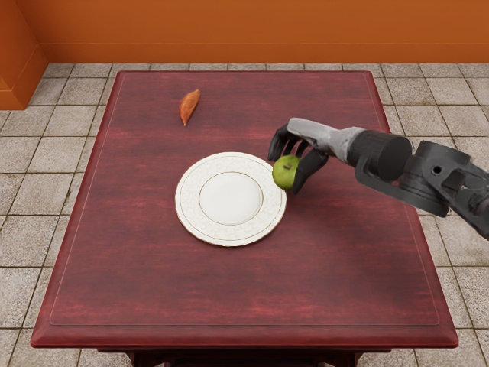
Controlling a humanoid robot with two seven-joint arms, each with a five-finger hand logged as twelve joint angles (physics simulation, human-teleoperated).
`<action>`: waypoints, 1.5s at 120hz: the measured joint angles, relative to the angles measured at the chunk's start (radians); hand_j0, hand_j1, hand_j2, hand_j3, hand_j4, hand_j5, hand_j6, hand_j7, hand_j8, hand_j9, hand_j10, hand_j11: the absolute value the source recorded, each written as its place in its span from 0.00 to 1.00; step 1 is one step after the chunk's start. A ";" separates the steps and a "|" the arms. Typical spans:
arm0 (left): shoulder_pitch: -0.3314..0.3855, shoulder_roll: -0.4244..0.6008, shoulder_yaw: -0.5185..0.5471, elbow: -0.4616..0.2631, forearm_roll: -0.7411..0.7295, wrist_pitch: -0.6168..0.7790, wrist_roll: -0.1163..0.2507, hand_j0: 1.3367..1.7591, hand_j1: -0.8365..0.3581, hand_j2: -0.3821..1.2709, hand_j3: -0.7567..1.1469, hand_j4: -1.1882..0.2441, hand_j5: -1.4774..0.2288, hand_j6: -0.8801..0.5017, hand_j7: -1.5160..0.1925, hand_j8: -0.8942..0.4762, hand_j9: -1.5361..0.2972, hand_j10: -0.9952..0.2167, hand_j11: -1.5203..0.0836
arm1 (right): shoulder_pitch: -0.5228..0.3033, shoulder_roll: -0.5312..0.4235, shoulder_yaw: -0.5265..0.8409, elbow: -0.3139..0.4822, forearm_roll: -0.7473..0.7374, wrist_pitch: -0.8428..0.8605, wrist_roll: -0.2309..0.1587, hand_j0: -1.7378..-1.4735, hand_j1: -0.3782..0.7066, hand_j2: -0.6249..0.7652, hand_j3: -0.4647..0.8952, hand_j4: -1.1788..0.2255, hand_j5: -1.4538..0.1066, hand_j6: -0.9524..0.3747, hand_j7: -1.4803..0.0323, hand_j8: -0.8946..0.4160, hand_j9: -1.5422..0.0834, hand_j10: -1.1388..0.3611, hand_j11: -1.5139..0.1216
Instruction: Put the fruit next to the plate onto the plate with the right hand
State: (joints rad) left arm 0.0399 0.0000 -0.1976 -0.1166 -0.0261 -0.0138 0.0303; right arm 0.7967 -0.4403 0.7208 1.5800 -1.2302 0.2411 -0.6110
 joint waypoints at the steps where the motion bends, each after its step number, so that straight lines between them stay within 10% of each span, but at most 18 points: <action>1: 0.000 0.000 0.000 0.000 0.000 0.000 0.000 0.76 0.98 0.23 0.40 0.82 0.86 0.63 0.88 0.64 0.83 0.81 0.94 | 0.002 0.004 0.000 -0.002 0.001 0.002 0.000 0.30 0.61 0.84 0.34 0.37 0.34 0.33 0.39 0.38 0.38 0.40 0.36; 66: 0.000 0.000 0.000 0.000 0.000 0.000 0.000 0.76 0.98 0.23 0.40 0.82 0.86 0.63 0.88 0.64 0.83 0.81 0.94 | 0.079 0.223 -0.048 -0.178 0.009 0.067 0.000 0.30 0.60 0.79 0.34 0.38 0.33 0.35 0.39 0.40 0.38 0.42 0.36; 114: -0.004 0.000 0.000 -0.006 0.000 -0.001 -0.003 0.76 0.98 0.23 0.40 0.82 0.86 0.63 0.88 0.64 0.83 0.81 0.94 | 0.056 0.181 0.060 -0.194 0.339 0.070 0.000 0.30 0.12 0.50 0.34 0.76 0.83 0.65 0.88 0.63 0.86 0.70 0.83; 180: -0.015 0.000 -0.001 -0.003 0.001 -0.003 -0.006 0.76 0.98 0.23 0.40 0.82 0.86 0.63 0.88 0.64 0.83 0.81 0.94 | -0.516 0.116 0.769 -0.227 0.986 0.367 0.000 0.30 0.03 0.45 0.34 0.83 0.93 0.71 0.97 0.68 0.94 0.76 0.92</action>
State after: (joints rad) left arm 0.0245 0.0000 -0.1983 -0.1198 -0.0251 -0.0169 0.0245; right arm 0.2806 -0.3245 1.4901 1.3526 -0.2443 0.6078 -0.6109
